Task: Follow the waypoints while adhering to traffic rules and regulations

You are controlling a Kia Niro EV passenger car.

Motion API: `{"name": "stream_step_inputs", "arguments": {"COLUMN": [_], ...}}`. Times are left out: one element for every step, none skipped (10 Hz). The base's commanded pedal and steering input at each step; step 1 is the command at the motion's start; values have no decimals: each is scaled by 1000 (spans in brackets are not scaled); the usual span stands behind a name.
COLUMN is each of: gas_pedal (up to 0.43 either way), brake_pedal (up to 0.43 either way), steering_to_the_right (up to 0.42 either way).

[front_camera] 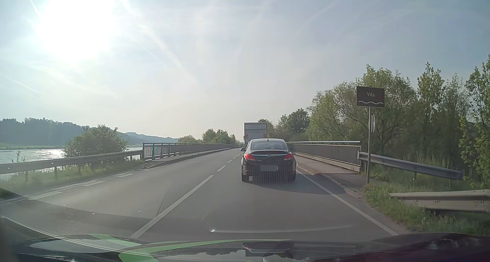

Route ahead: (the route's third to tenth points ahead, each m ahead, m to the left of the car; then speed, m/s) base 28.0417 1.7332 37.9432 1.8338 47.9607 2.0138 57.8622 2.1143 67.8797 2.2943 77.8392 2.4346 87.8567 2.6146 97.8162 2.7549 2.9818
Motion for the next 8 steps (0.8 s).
{"name": "stream_step_inputs", "arguments": {"gas_pedal": [0, 0, 8, 8, 8, 8, 8, 8], "brake_pedal": [0, 0, 0, 0, 0, 0, 0, 0], "steering_to_the_right": [1, 1, 1, 1, 1, 1, 1, 1]}}
